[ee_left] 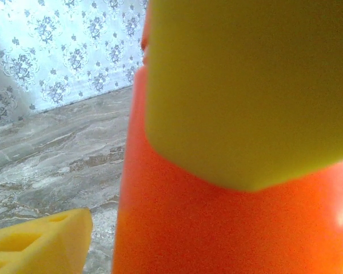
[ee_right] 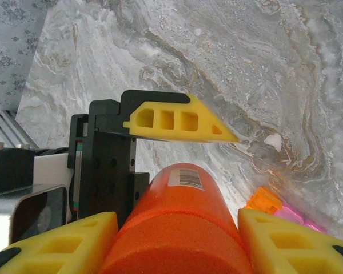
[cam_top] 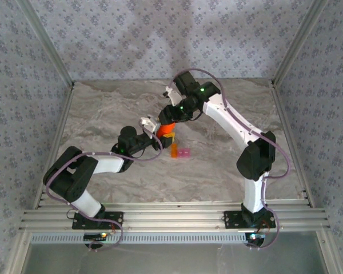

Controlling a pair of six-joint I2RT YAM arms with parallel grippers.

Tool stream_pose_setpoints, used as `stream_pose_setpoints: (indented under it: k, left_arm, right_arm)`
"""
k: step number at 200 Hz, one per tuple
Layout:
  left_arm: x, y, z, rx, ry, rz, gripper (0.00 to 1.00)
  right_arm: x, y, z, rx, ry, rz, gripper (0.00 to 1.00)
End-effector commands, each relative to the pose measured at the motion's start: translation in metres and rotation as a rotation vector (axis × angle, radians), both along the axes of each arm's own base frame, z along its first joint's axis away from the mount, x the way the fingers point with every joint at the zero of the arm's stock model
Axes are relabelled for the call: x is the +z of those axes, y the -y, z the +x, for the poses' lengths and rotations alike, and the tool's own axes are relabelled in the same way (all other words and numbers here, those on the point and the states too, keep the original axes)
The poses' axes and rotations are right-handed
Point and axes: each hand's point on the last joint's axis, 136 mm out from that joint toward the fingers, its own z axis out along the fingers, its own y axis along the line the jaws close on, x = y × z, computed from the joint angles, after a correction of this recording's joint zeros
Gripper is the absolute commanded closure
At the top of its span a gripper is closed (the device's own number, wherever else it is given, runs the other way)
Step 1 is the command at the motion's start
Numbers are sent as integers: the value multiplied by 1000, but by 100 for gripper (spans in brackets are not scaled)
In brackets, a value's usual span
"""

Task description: Sort the pills into containers

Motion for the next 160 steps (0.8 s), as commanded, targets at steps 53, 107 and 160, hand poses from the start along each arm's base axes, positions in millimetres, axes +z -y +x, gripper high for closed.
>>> stream_pose_setpoints:
  k: [53,107,160]
  left_arm:
    - [24,-1,4,8,42,-47,36]
    - [28,-4,3,19,20,-47,75]
    - [30,-7,5,25,-20,4,100]
  right_arm:
    - [15,4,-10,1,-5,41,56]
    - [22,15,-4,-22,-2,86,40]
    - [56,71,22,-291,35,326,27]
